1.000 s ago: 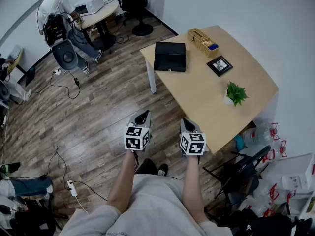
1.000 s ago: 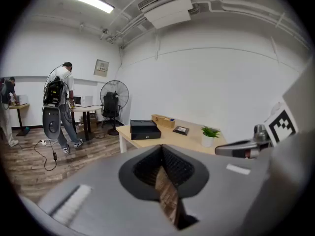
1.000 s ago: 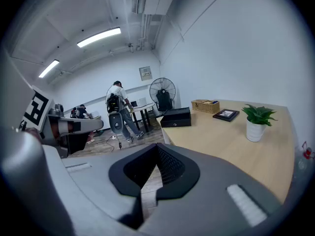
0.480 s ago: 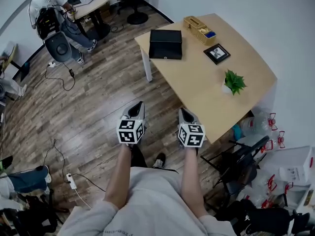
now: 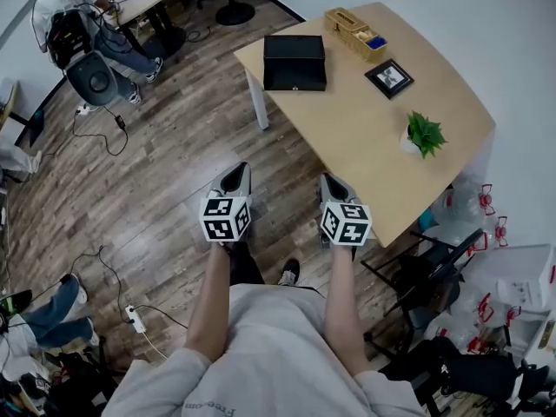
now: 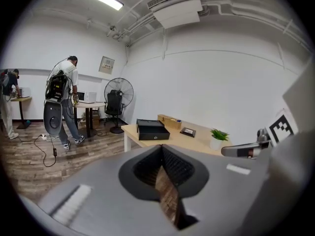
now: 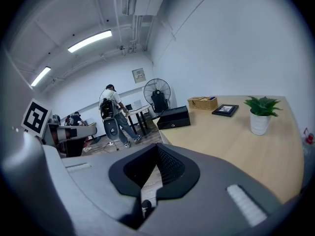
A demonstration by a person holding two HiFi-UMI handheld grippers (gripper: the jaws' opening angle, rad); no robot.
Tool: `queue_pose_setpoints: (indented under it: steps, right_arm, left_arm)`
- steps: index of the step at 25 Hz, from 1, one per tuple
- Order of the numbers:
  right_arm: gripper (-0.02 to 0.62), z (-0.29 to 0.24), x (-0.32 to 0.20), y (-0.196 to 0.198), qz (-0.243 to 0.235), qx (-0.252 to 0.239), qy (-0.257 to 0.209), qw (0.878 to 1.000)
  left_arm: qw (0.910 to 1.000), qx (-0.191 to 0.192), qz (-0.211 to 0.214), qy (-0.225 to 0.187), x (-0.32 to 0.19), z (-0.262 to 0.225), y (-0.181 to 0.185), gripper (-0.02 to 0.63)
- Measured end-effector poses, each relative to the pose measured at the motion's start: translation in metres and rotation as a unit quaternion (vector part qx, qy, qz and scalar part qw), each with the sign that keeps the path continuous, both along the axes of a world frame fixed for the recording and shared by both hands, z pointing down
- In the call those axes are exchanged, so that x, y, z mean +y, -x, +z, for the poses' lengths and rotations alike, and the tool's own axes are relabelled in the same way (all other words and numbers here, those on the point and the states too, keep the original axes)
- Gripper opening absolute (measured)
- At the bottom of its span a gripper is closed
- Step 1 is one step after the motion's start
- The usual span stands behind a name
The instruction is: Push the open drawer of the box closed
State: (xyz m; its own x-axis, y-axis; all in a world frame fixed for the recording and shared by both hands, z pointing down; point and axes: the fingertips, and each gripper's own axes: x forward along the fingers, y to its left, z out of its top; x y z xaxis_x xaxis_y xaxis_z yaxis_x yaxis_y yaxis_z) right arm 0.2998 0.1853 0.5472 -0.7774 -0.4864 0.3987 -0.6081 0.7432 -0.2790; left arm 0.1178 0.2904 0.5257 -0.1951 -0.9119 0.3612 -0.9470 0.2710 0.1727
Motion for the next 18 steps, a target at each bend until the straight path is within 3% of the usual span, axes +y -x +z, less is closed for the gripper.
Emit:
queue_pose_setpoints:
  steps: [4, 12, 18]
  right_arm:
    - [0.003, 0.011, 0.0, 0.027, 0.006, -0.009, 0.019, 1.0]
    - [0.002, 0.019, -0.04, 0.088, 0.05, -0.013, 0.023, 0.998]
    - [0.002, 0.023, -0.074, 0.126, 0.099, 0.022, 0.025, 0.995]
  left_arm:
    - [0.9999, 0.015, 0.006, -0.002, -0.009, 0.002, 0.036, 0.052]
    - [0.9966, 0.004, 0.082, -0.009, -0.084, -0.004, 0.106, 0.052]
    - [0.9899, 0.048, 0.132, -0.023, -0.149, -0.002, 0.15, 0.052]
